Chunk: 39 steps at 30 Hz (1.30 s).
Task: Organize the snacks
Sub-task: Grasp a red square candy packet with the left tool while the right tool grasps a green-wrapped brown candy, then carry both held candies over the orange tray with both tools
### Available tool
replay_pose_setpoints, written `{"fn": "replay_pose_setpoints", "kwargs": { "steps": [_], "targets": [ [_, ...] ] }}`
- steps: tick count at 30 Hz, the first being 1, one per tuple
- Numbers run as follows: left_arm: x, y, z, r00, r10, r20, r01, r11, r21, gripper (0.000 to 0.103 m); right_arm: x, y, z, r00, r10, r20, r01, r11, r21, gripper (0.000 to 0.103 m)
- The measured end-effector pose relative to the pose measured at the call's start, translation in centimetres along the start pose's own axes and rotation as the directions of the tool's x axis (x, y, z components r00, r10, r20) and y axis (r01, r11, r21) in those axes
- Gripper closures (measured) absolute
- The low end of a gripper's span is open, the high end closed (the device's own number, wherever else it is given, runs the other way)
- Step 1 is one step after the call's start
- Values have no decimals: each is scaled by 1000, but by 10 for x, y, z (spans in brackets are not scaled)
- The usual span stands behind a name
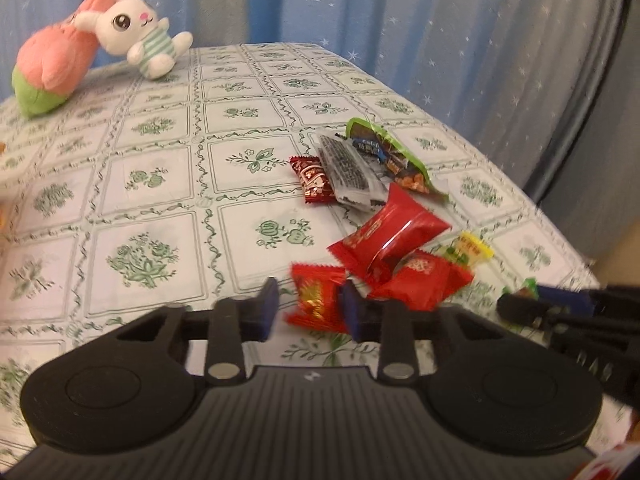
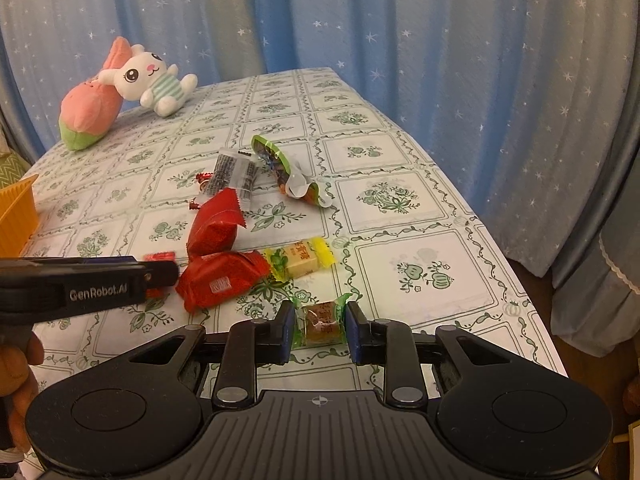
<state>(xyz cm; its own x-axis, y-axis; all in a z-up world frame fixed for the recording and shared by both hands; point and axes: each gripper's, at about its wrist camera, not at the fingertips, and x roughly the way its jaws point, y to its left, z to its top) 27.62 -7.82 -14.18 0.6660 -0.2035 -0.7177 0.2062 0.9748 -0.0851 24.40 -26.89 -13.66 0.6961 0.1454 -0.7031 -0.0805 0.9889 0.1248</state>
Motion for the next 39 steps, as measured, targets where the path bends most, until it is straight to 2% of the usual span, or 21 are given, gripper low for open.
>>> {"fn": "replay_pose_setpoints", "kwargs": {
  "steps": [2, 5, 20, 28, 39],
  "targets": [
    [-3, 1, -3, 1000, 9, 0, -9, 1000, 30, 83, -1, 0, 0, 1000, 0, 1, 0, 1000, 1, 76],
    [-8, 5, -6, 1000, 11, -8, -11, 999, 43, 84, -3, 0, 0, 1000, 4, 2, -4, 1000, 3, 76],
    [-89, 30, -4, 998, 65, 27, -65, 998, -13, 84, -51, 17, 20, 998, 56, 39, -56, 998, -6, 76],
    [-149, 44, -9, 994, 92, 59, -89, 995, -46, 84, -90, 47, 28, 993, 110, 50, -108, 993, -50, 76],
    [-217, 78, -30, 987, 142, 80, -132, 985, -110, 84, -127, 102, 20, 979, 197, 52, -190, 976, -109, 76]
  ]
}}
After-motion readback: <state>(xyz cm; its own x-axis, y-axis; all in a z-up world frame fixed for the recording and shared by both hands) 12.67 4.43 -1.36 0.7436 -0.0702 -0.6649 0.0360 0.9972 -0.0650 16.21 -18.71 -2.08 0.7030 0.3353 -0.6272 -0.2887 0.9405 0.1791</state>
